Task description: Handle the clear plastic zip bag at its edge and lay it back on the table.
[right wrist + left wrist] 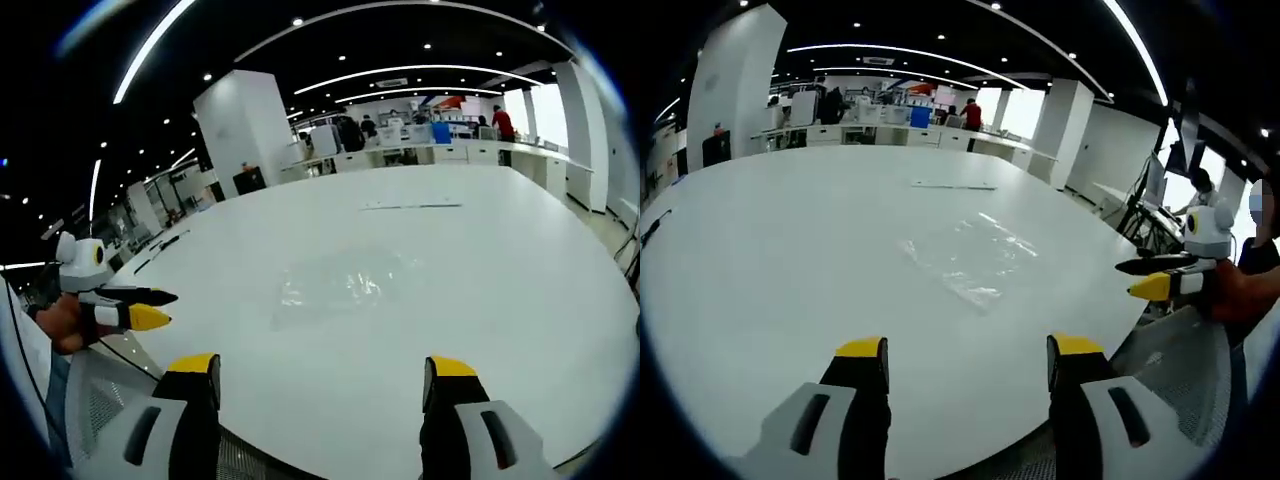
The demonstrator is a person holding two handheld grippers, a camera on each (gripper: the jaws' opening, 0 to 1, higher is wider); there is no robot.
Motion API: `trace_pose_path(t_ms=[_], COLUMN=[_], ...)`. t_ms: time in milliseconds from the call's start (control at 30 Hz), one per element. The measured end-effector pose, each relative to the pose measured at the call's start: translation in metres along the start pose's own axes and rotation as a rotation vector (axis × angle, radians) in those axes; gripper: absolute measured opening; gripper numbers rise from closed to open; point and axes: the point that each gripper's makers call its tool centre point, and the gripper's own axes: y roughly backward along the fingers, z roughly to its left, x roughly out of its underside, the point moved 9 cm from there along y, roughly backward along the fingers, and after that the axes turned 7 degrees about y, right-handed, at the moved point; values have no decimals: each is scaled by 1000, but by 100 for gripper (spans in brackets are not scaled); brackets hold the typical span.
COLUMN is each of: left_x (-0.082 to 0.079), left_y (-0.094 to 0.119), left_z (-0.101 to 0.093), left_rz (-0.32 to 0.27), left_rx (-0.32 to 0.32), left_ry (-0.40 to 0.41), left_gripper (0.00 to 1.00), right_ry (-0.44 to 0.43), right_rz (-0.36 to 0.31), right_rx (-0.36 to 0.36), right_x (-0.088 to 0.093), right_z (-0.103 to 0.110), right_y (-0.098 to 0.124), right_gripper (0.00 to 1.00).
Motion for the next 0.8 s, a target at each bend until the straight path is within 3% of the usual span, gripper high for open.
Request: trace_pose_path(t_ms=[267, 800], left_x=[-1, 2], left_y=[2, 1], left_z=[-2, 1], left_rz=[2, 32], left_rx=[4, -6], left_ry=[7, 13], left_gripper=[62, 47], right_ry=[0, -9], right_rz=[5, 9], right_rx=[0, 9], right_x=[2, 0], right_z=[-3, 2], right_y=[-1, 2], right_gripper=[83, 81])
